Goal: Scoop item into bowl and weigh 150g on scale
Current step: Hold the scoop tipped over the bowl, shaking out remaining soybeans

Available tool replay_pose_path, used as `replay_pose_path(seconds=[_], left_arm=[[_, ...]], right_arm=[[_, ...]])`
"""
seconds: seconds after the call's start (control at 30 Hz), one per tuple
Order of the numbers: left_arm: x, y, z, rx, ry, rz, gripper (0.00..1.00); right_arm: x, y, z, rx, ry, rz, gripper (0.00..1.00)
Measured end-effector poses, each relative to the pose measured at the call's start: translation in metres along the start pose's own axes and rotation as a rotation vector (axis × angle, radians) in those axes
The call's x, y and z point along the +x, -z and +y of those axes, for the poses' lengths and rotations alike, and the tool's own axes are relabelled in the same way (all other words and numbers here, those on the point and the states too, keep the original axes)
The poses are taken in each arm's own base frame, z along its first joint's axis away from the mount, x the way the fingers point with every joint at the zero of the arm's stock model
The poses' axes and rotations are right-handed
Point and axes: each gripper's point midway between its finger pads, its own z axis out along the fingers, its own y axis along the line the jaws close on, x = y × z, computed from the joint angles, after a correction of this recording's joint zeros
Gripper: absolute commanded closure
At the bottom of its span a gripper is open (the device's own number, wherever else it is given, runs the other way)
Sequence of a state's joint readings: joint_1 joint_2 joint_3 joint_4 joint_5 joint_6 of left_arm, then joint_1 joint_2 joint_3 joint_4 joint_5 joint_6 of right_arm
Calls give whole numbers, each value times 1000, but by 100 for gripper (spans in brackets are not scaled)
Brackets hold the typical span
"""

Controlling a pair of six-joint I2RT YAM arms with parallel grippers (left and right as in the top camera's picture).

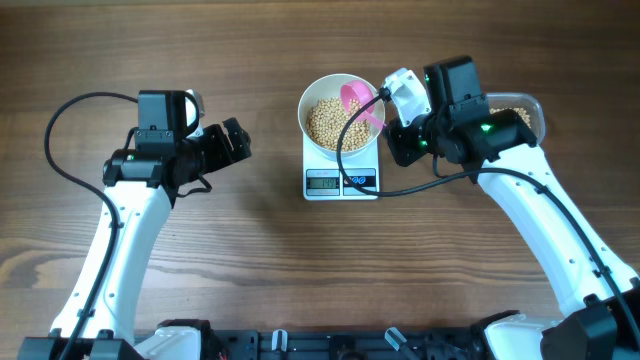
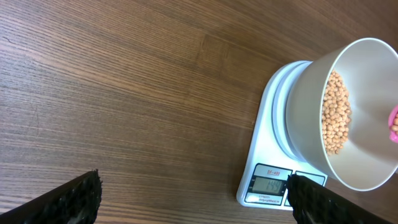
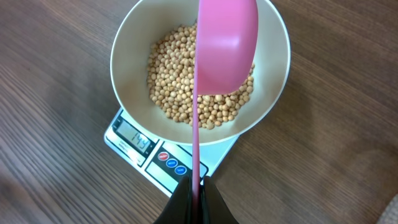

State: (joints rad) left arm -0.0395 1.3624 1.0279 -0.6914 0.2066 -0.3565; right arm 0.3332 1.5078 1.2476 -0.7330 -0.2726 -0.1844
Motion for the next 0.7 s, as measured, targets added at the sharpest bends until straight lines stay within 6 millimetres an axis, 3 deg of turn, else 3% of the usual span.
replay_pose_path(seconds=[0.7], left_arm=[[0, 0, 0, 0, 0, 0, 0]], right_arm=[[-8, 0, 2, -16, -22, -34, 96]])
